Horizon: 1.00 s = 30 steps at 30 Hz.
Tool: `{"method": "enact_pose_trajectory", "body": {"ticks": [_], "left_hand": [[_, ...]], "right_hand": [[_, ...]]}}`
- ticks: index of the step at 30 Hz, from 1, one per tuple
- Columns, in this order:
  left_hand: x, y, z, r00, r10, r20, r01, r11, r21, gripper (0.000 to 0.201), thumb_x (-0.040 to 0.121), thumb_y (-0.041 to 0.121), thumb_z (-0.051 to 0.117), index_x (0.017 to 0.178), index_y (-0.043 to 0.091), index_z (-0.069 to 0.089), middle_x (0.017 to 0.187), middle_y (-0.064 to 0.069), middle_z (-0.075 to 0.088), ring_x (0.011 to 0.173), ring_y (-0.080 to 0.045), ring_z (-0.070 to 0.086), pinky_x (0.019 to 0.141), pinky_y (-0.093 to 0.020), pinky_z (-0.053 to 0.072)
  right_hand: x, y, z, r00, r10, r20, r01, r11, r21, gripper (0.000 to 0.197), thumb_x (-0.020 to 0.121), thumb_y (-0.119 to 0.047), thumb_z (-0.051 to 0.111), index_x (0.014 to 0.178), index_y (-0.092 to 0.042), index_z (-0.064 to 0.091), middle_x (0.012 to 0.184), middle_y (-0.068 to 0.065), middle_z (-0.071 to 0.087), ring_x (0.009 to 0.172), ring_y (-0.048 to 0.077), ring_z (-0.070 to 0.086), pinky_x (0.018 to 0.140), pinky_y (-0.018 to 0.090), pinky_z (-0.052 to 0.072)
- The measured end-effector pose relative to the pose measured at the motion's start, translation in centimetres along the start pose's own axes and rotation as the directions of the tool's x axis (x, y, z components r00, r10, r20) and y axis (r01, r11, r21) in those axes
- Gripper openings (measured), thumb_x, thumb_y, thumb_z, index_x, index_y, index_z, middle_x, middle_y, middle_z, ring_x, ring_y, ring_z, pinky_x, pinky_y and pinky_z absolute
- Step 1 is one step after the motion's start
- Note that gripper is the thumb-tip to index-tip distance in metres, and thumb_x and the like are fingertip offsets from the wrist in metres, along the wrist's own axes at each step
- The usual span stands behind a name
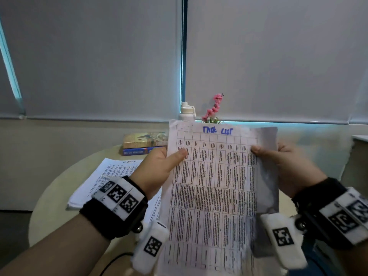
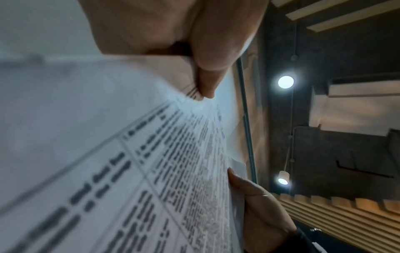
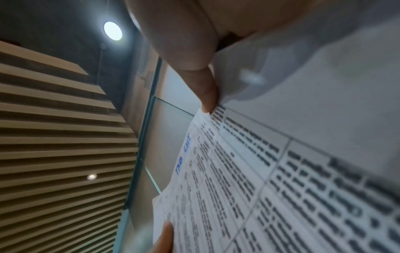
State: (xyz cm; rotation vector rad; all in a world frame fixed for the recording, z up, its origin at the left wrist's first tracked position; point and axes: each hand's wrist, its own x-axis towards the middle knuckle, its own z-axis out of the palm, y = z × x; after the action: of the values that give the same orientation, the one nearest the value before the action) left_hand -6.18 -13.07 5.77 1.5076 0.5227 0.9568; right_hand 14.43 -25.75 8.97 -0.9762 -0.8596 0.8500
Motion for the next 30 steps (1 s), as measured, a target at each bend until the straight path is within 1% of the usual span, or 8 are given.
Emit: {"method": "enact_pose_trajectory", "body": {"ticks": [14, 15, 16, 18, 19, 21, 25, 30], "left_hand": [[2.4, -3.1, 0.3, 0.995, -0.09, -0.047, 0.093, 0.995, 0.047, 0.02, 0.095, 0.017, 0.053, 0.092, 0.006, 0.07, 0.09, -0.014, 0.075, 0.082, -0.027, 0.072, 0.081, -0.044, 0.057], [2.5, -3.2, 0.3, 0.996, -0.072, -0.05, 0.075, 0.995, 0.062, 0.019, 0.094, 0.017, 0.053, 0.091, 0.008, 0.07, 0.089, -0.013, 0.075, 0.081, -0.027, 0.072, 0.081, -0.044, 0.056], [2.6, -3.2, 0.4, 0.997, -0.059, -0.047, 0.063, 0.995, 0.076, 0.019, 0.094, 0.016, 0.054, 0.091, 0.008, 0.07, 0.088, -0.012, 0.075, 0.081, -0.026, 0.073, 0.081, -0.045, 0.056], [2.6, -3.2, 0.7, 0.999, -0.042, -0.014, 0.044, 0.992, 0.116, 0.019, 0.094, 0.017, 0.054, 0.093, 0.007, 0.07, 0.088, -0.012, 0.075, 0.08, -0.026, 0.072, 0.08, -0.044, 0.057], [2.6, -3.2, 0.9, 0.999, -0.032, 0.008, 0.031, 0.99, 0.141, 0.02, 0.094, 0.018, 0.054, 0.094, 0.006, 0.07, 0.089, -0.013, 0.075, 0.081, -0.027, 0.072, 0.08, -0.044, 0.057], [2.4, -3.1, 1.6, 0.999, -0.002, 0.046, -0.006, 0.982, 0.188, 0.025, 0.093, 0.022, 0.055, 0.094, 0.001, 0.069, 0.089, -0.018, 0.074, 0.081, -0.031, 0.071, 0.079, -0.046, 0.057], [2.2, -2.5, 2.9, 0.993, 0.093, 0.069, -0.107, 0.965, 0.24, 0.023, 0.093, 0.018, 0.055, 0.081, 0.004, 0.068, 0.081, -0.023, 0.068, 0.075, -0.028, 0.061, 0.07, -0.037, 0.049], [2.2, -2.1, 2.7, 0.988, 0.115, 0.105, -0.14, 0.949, 0.281, 0.025, 0.095, 0.016, 0.054, 0.09, -0.005, 0.067, 0.092, -0.031, 0.067, 0.083, -0.041, 0.063, 0.077, -0.048, 0.05]], "right_hand": [[2.5, 4.1, -2.2, 0.99, 0.031, -0.136, -0.069, 0.955, -0.288, 0.019, 0.092, -0.004, 0.052, 0.11, -0.003, 0.054, 0.078, 0.009, 0.072, 0.061, 0.014, 0.069, 0.052, 0.02, 0.052], [2.6, 4.0, -2.2, 0.983, -0.109, -0.146, 0.025, 0.874, -0.485, 0.028, 0.09, -0.009, 0.056, 0.118, -0.007, 0.05, 0.095, 0.009, 0.07, 0.076, 0.012, 0.069, 0.064, 0.02, 0.052], [2.8, 3.7, -2.0, 0.946, -0.308, -0.099, 0.143, 0.674, -0.725, 0.04, 0.089, -0.018, 0.06, 0.126, -0.011, 0.046, 0.115, 0.009, 0.063, 0.098, 0.014, 0.064, 0.081, 0.023, 0.049], [3.0, 3.0, -0.8, 0.802, -0.571, 0.177, 0.308, 0.14, -0.941, 0.058, 0.086, -0.036, 0.056, 0.138, -0.016, 0.038, 0.142, 0.006, 0.044, 0.134, 0.023, 0.037, 0.11, 0.04, 0.03], [2.9, 2.5, 0.4, 0.756, -0.588, 0.287, 0.338, -0.025, -0.941, 0.061, 0.086, -0.039, 0.052, 0.141, -0.018, 0.035, 0.147, 0.003, 0.038, 0.141, 0.023, 0.025, 0.115, 0.047, 0.019], [3.1, 1.9, 3.0, 0.777, -0.492, 0.393, 0.37, -0.149, -0.917, 0.057, 0.09, -0.038, 0.046, 0.143, -0.023, 0.031, 0.151, -0.002, 0.033, 0.145, 0.019, 0.013, 0.117, 0.051, 0.006], [3.9, 1.7, 5.8, 0.898, -0.177, 0.402, 0.4, -0.049, -0.915, 0.047, 0.094, -0.038, 0.043, 0.139, -0.026, 0.034, 0.141, -0.001, 0.045, 0.136, 0.018, 0.032, 0.114, 0.049, 0.003], [3.5, 1.2, 5.6, 0.882, -0.24, 0.406, 0.413, -0.022, -0.91, 0.048, 0.094, -0.038, 0.044, 0.14, -0.03, 0.034, 0.138, -0.006, 0.048, 0.13, 0.012, 0.039, 0.114, 0.049, 0.006]]}}
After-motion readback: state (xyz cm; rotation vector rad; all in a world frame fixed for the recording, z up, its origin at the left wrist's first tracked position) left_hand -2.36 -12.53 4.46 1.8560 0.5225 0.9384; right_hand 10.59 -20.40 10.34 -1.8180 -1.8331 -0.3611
